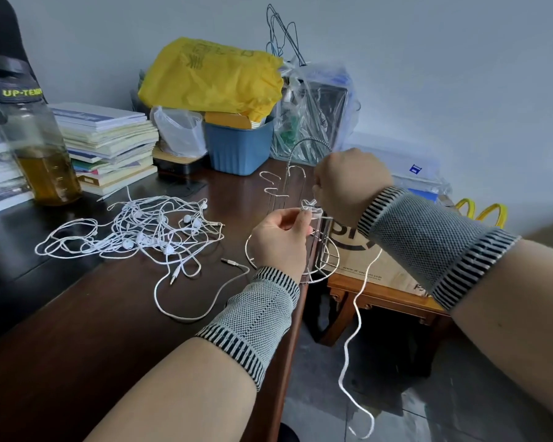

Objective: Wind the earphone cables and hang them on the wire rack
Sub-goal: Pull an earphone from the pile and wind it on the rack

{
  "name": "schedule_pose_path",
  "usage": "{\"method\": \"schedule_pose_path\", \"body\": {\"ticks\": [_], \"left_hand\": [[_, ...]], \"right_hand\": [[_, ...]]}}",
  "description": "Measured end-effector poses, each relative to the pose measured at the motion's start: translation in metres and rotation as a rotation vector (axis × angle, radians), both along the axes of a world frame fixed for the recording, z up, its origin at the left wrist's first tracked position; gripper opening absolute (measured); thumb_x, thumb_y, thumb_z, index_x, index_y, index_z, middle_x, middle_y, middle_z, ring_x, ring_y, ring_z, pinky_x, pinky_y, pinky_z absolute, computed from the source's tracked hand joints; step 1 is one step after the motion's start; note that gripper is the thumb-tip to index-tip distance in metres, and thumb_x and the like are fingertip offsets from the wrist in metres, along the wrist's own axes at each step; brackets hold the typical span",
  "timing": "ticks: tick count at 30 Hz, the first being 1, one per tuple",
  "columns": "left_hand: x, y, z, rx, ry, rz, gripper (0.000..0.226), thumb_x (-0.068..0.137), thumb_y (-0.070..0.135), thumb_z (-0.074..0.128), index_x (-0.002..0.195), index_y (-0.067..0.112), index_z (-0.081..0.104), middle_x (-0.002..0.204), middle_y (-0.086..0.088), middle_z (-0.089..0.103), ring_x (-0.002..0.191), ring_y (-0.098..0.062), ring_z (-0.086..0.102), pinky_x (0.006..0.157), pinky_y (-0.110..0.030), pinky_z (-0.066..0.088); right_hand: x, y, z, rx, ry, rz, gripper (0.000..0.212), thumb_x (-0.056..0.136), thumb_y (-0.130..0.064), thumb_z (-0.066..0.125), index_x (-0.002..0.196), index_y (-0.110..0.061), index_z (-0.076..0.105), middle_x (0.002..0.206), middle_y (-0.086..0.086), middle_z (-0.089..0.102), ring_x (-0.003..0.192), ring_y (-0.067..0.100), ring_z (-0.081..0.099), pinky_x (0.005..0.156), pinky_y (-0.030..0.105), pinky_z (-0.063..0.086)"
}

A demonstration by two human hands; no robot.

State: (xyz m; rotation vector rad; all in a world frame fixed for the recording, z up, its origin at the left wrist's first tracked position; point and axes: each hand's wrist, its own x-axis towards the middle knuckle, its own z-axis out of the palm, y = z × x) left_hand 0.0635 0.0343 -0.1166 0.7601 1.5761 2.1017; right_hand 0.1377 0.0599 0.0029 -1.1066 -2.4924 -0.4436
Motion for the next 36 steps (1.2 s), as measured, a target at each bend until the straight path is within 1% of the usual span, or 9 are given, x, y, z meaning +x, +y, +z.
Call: {"method": "schedule_pose_path", "body": {"ticks": [6, 9, 15, 17, 20, 23, 28, 32, 36], "left_hand": [[0.0, 0.0, 0.002, -0.013, 0.031, 0.017, 0.022, 0.082, 0.013, 0.072, 0.071, 0.031, 0.065, 0.063, 0.007, 0.07, 0.066, -0.01, 0.072, 0.074, -0.043, 0.061], [-0.001, 0.001, 0.0, -0.053, 0.056, 0.022, 0.006, 0.08, 0.01, 0.07, 0.074, 0.013, 0.071, 0.065, 0.002, 0.071, 0.07, -0.016, 0.072, 0.074, -0.044, 0.06], [-0.005, 0.001, 0.0, -0.122, 0.084, 0.05, 0.045, 0.081, 0.0, 0.056, 0.043, 0.025, 0.05, 0.04, 0.016, 0.042, 0.053, -0.01, 0.036, 0.057, -0.029, 0.034], [-0.008, 0.002, 0.0, -0.14, 0.093, 0.018, 0.044, 0.085, 0.002, 0.054, 0.054, 0.033, 0.057, 0.052, 0.018, 0.048, 0.062, -0.012, 0.047, 0.066, -0.034, 0.047], [-0.008, 0.002, -0.001, -0.103, 0.125, 0.004, 0.012, 0.085, 0.017, 0.067, 0.092, 0.022, 0.075, 0.078, 0.009, 0.071, 0.077, -0.017, 0.068, 0.081, -0.031, 0.057], [-0.006, 0.003, -0.005, -0.057, 0.055, 0.033, 0.021, 0.079, 0.031, 0.073, 0.094, 0.019, 0.077, 0.077, 0.002, 0.075, 0.074, -0.026, 0.071, 0.074, -0.042, 0.06], [-0.003, -0.001, -0.002, -0.052, 0.016, -0.007, 0.016, 0.083, 0.026, 0.072, 0.096, 0.018, 0.076, 0.073, 0.003, 0.074, 0.063, -0.011, 0.066, 0.068, -0.034, 0.053], [0.001, -0.007, 0.007, -0.027, -0.094, -0.033, 0.006, 0.086, 0.026, 0.068, 0.082, 0.022, 0.07, 0.074, 0.001, 0.074, 0.064, -0.006, 0.068, 0.059, -0.026, 0.047], [0.001, -0.007, 0.009, -0.023, -0.08, -0.023, 0.013, 0.085, 0.031, 0.07, 0.076, 0.022, 0.07, 0.065, 0.005, 0.072, 0.062, -0.005, 0.068, 0.057, -0.026, 0.048]], "right_hand": [[-0.03, -0.003, 0.009, -0.188, -0.06, -0.08, 0.018, 0.088, -0.015, 0.054, 0.072, -0.01, 0.048, 0.065, 0.003, 0.043, 0.071, 0.028, 0.052, 0.067, 0.033, 0.046], [-0.038, 0.0, 0.002, -0.306, -0.039, -0.035, 0.02, 0.086, -0.014, 0.053, 0.066, -0.01, 0.05, 0.064, 0.003, 0.05, 0.064, 0.021, 0.053, 0.063, 0.032, 0.045], [-0.014, -0.017, -0.031, -0.044, 0.028, 0.19, 0.018, 0.087, -0.024, 0.055, 0.077, -0.014, 0.066, 0.07, 0.003, 0.061, 0.066, 0.025, 0.056, 0.061, 0.029, 0.045], [0.002, -0.023, -0.051, 0.039, 0.135, 0.277, 0.02, 0.087, -0.025, 0.055, 0.076, -0.014, 0.068, 0.07, 0.004, 0.063, 0.063, 0.026, 0.057, 0.057, 0.028, 0.04], [0.026, -0.016, -0.077, -0.081, 0.442, 0.255, 0.017, 0.086, -0.024, 0.062, 0.075, -0.017, 0.072, 0.061, 0.0, 0.064, 0.051, 0.02, 0.058, 0.049, 0.024, 0.042], [0.037, -0.004, -0.09, -0.354, 0.628, 0.161, 0.014, 0.088, -0.02, 0.065, 0.078, -0.017, 0.074, 0.059, -0.01, 0.062, 0.047, 0.002, 0.052, 0.046, 0.016, 0.04], [0.035, 0.005, -0.096, -0.483, 0.727, 0.131, 0.016, 0.088, -0.019, 0.066, 0.073, -0.02, 0.071, 0.058, -0.011, 0.061, 0.046, -0.002, 0.051, 0.046, 0.013, 0.04], [0.033, 0.01, -0.1, -0.472, 0.776, 0.12, 0.006, 0.087, -0.019, 0.066, 0.089, -0.021, 0.071, 0.058, -0.01, 0.058, 0.046, 0.001, 0.048, 0.05, 0.017, 0.04], [0.033, 0.007, -0.104, -0.345, 0.684, 0.196, 0.029, 0.087, -0.013, 0.063, 0.114, -0.023, 0.064, 0.058, -0.004, 0.054, 0.05, 0.007, 0.048, 0.053, 0.021, 0.042]]}}
